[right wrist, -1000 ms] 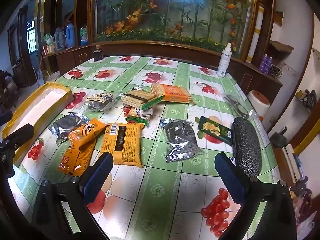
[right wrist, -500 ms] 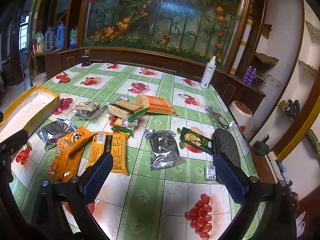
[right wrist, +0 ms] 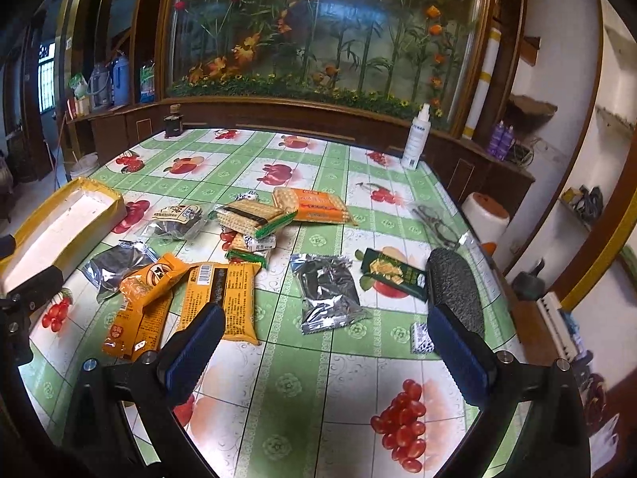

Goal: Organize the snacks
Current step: 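Move both tools toward the snack packs on the table, then grasp the orange wafer bag with left tool while right tool grasps silver foil bag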

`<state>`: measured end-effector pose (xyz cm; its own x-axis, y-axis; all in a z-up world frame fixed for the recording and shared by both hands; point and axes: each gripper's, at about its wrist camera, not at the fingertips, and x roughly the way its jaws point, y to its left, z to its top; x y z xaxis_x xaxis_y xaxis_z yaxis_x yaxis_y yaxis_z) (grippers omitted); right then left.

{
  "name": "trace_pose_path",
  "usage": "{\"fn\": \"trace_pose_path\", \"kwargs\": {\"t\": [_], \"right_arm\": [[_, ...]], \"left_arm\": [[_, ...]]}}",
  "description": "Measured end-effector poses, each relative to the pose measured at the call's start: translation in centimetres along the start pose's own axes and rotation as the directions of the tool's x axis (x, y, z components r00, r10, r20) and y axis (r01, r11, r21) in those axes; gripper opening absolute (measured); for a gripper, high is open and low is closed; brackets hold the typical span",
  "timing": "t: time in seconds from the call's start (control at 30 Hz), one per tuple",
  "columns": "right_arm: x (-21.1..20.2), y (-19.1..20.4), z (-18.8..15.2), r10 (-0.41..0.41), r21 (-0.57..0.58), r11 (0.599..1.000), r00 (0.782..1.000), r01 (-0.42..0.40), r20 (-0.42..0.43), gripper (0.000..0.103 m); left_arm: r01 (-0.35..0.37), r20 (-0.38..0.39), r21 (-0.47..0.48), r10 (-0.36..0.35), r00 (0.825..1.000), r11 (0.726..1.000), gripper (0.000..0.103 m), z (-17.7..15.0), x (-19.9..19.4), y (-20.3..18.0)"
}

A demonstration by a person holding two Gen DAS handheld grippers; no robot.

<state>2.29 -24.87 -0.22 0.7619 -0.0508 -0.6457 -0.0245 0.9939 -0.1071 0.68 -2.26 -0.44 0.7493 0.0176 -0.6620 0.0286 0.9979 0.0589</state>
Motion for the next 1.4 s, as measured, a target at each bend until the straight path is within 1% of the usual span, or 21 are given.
{"fn": "trace_pose_path", "kwargs": {"t": [0.1, 0.17, 0.23, 0.4, 0.47, 0.57, 0.67, 0.8, 0.9, 0.93, 1.1, 1.17, 1.23, 1.27, 1.3, 1.37, 1.4], "right_arm": [[0.8, -1.5, -0.9, 0.057, 0.055, 0.997, 0.998, -0.055, -0.035, 0.102], [1.5, -2.4, -1.7, 0.086, 0.089, 0.993, 0.994, -0.081, -0.06, 0.102], [2.1, -3.0, -2.5, 0.1, 0.109, 0.99, 0.992, -0.091, -0.077, 0.102], [3.4, -4.0, -3.8, 0.163, 0.135, 0.98, 0.981, -0.149, -0.103, 0.103], [3.9, -4.3, -3.8, 0.167, 0.138, 0.979, 0.98, -0.151, -0.106, 0.103], [5.1, -4.7, -3.3, 0.185, 0.138, 0.976, 0.977, -0.17, -0.105, 0.103], [6.6, -4.6, -2.0, 0.201, 0.107, 0.976, 0.974, -0.19, -0.103, 0.103], [9.2, -3.8, -0.3, 0.182, 0.057, 0.983, 0.975, -0.176, -0.128, 0.103], [11.2, -3.5, 0.5, 0.177, 0.048, 0.984, 0.971, -0.171, -0.161, 0.103], [11.7, -3.5, 0.6, 0.177, 0.048, 0.984, 0.97, -0.171, -0.168, 0.103], [13.9, -3.4, 0.8, 0.183, 0.055, 0.983, 0.96, -0.175, -0.21, 0.102], [14.5, -3.3, 0.7, 0.193, 0.064, 0.981, 0.956, -0.183, -0.221, 0.099], [15.1, -3.3, 0.4, 0.198, 0.07, 0.98, 0.951, -0.187, -0.238, 0.091], [15.3, -3.3, 0.3, 0.202, 0.074, 0.979, 0.948, -0.189, -0.245, 0.09], [15.2, -3.3, 0.2, 0.192, 0.067, 0.981, 0.953, -0.181, -0.236, 0.09], [15.1, -3.2, 0.0, 0.174, 0.057, 0.985, 0.956, -0.165, -0.235, 0.085], [15.0, -3.3, 0.0, 0.167, 0.055, 0.986, 0.959, -0.158, -0.23, 0.078]], "left_arm": [[0.028, -0.039, 0.005, -0.028, 0.999, 1.0, 0.103, -0.8, 1.1, 0.0], [0.077, -0.087, 0.004, -0.077, 0.993, 0.997, 0.103, -1.5, 2.2, -0.3], [0.111, -0.116, 0.004, -0.109, 0.987, 0.994, 0.103, -2.2, 3.0, -0.7], [0.129, -0.173, 0.038, -0.12, 0.978, 0.991, 0.103, -3.2, 5.0, -2.2], [0.13, -0.187, 0.035, -0.121, 0.975, 0.991, 0.103, -3.2, 5.6, -2.6], [0.133, -0.214, 0.033, -0.123, 0.969, 0.991, 0.103, -3.2, 6.9, -3.3], [0.131, -0.239, 0.036, -0.119, 0.964, 0.991, 0.103, -3.1, 8.0, -3.9], [0.123, -0.264, 0.038, -0.108, 0.958, 0.992, 0.103, -3.2, 9.2, -4.1], [0.12, -0.293, 0.027, -0.107, 0.95, 0.992, 0.103, -3.4, 10.1, -3.9], [0.118, -0.282, 0.029, -0.105, 0.954, 0.993, 0.103, -3.4, 10.1, -3.8], [0.112, -0.288, 0.031, -0.098, 0.952, 0.993, 0.103, -3.0, 10.6, -4.0], [0.11, -0.29, 0.031, -0.096, 0.952, 0.993, 0.103, -2.8, 10.8, -4.0], [0.108, -0.293, 0.03, -0.095, 0.951, 0.994, 0.103, -2.7, 11.0, -4.0], [0.11, -0.291, 0.031, -0.096, 0.952, 0.993, 0.103, -2.7, 11.0, -4.0], [0.112, -0.289, 0.035, -0.098, 0.952, 0.993, 0.103, -2.7, 10.9, -4.0], [0.119, -0.278, 0.041, -0.103, 0.955, 0.992, 0.098, -2.8, 10.6, -3.8], [0.121, -0.272, 0.042, -0.105, 0.957, 0.992, 0.092, -2.9, 10.4, -3.6]]}}
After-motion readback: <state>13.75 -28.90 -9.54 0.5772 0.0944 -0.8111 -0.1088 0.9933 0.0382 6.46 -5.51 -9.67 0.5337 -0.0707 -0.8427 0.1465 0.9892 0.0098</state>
